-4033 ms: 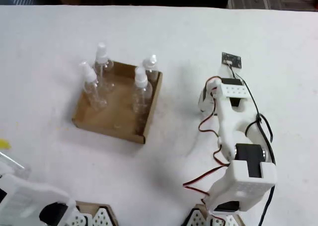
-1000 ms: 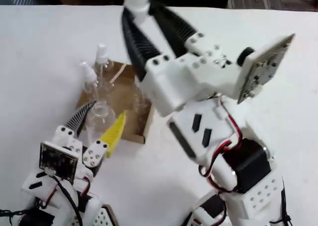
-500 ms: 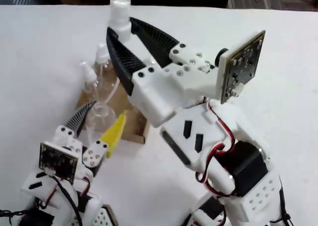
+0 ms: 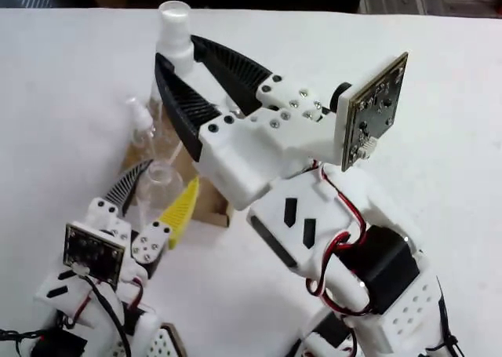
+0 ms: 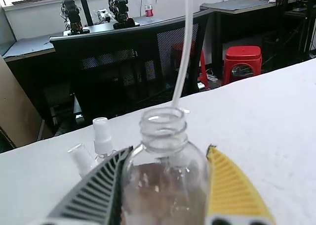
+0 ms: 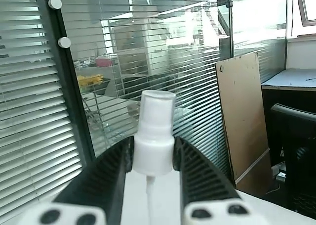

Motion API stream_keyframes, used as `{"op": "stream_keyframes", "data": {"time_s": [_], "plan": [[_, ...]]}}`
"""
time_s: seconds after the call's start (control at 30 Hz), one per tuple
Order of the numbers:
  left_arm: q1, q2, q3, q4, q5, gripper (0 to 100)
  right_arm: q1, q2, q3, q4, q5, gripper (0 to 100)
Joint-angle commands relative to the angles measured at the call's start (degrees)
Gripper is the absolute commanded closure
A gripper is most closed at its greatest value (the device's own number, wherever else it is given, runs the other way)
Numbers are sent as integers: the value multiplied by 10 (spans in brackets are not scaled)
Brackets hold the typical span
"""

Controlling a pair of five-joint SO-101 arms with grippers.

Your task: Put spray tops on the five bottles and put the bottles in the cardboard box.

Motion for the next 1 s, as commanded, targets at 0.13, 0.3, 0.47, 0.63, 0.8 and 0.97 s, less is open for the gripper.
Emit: {"op": "stream_keyframes", "data": {"time_s": [0.13, 0.3, 0.47, 0.63, 0.8, 0.97], "plan": [[6, -3, -4, -15, -6, 976, -7, -7, -5, -51, 1, 982], [6, -3, -4, -15, -7, 976, -7, -6, -10, -52, 1, 982], [6, -3, -4, -16, -8, 976, -7, -7, -7, -27, -3, 982], [6, -3, -4, -18, -8, 976, -7, -8, 5, -23, -4, 982], [6, -3, -5, -19, -8, 976, -7, -11, 36, -23, -4, 982], [6, -2, -5, -19, -7, 976, -30, -12, 72, -20, -25, 982]]}}
